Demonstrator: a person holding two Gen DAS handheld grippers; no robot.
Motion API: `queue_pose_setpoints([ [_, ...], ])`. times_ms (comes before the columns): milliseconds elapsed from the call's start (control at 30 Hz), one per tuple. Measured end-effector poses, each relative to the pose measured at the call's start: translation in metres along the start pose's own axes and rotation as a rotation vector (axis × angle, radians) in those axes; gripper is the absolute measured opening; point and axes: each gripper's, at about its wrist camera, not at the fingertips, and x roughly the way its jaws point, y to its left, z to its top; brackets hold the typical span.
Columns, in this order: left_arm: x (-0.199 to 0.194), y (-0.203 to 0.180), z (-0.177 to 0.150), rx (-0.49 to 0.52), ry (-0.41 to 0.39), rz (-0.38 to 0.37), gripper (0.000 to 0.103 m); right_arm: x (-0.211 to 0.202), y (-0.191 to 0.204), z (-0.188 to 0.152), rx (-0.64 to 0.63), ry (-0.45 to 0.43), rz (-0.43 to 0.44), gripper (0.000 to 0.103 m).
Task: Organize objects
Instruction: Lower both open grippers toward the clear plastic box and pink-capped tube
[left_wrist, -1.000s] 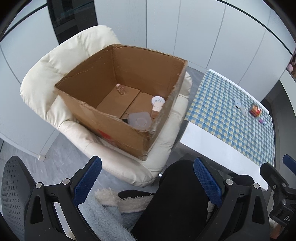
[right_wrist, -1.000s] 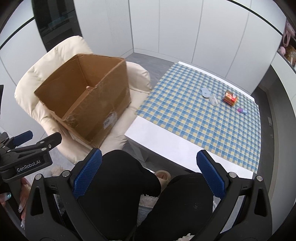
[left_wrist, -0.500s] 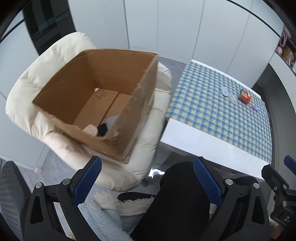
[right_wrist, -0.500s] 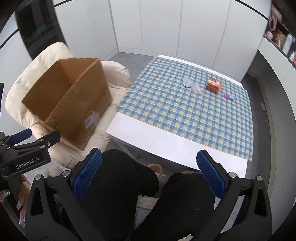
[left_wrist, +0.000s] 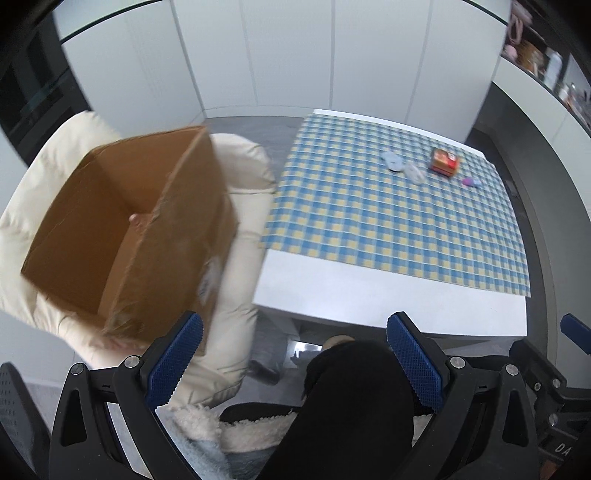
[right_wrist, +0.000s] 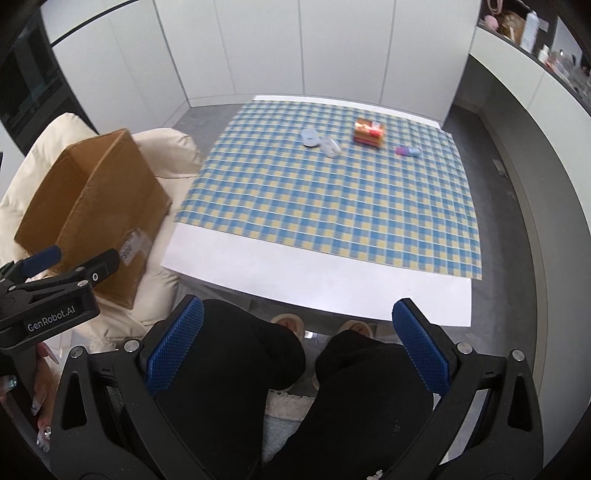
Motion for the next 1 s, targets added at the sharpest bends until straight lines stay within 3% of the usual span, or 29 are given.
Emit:
queue_pose_setpoints([
  [200,0.015,-0.023,0.012,0.043,0.005,-0.02,0.1,0.012,-0.026,0.0,0.047,0.014,-0.023,0.103],
  [467,0.039,-0.042,0.032,0.057,0.01,-0.031,0.1,0.039,-0.058,0.011,0.107,0.03,0.016,0.103],
  [667,0.064,-0.053,0.054,0.059,-0.035,-0.03,0.1,0.062,-0.083,0.027,0.115,0.021,-0.044,0.103],
  [1000,0.163,-0.087,0.113,0.096,-0.043,-0.071,0.1,0.123,-0.133,0.078,0.086,-0.035,-0.117,0.103],
])
